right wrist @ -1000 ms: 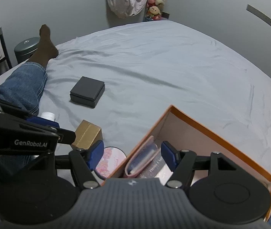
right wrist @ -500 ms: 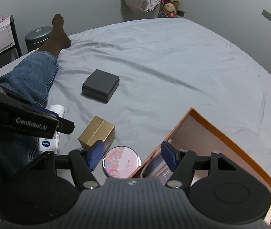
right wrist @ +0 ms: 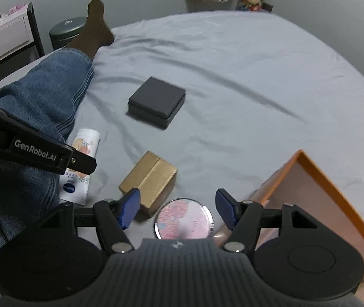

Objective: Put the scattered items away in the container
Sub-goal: 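Grasp the gold box with the right tool while the left tool grasps the peach-print jar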

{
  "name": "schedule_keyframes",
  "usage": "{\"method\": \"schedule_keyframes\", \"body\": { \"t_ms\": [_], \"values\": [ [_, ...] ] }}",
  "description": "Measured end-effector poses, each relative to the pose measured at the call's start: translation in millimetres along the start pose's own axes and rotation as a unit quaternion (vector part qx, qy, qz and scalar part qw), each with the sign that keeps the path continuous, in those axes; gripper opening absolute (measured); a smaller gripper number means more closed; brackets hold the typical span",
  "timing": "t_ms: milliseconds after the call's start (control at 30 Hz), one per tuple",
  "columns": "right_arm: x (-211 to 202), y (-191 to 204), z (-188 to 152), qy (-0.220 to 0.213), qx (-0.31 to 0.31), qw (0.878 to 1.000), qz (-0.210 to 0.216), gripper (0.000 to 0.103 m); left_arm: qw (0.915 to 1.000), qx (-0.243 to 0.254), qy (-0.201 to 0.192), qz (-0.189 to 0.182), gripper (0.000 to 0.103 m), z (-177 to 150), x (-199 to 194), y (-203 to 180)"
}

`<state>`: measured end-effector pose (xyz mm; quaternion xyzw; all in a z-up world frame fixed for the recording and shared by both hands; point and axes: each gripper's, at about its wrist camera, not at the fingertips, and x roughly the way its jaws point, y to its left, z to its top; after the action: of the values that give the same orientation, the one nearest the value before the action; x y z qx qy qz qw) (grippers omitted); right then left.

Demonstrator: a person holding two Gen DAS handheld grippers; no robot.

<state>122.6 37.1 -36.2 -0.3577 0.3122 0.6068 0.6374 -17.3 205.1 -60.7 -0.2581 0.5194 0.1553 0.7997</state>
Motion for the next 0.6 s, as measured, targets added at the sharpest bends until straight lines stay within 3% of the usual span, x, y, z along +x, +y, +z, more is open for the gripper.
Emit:
{"method": "schedule_keyframes", "body": {
  "t_ms": [333, 600],
  "values": [
    [40.1, 6.5, 14.6, 0.036, 0.039, 0.998, 0.044, 0.067, 0.9989, -0.029, 0.013, 0.034, 0.037, 6.1, 18.4, 12.0],
    [59.5, 9.5, 19.3, 0.049, 0.042, 0.997, 0.045, 0.067, 0.9908, -0.022, 0.005, 0.133, 0.052, 6.7, 41.2, 0.7]
  ]
}}
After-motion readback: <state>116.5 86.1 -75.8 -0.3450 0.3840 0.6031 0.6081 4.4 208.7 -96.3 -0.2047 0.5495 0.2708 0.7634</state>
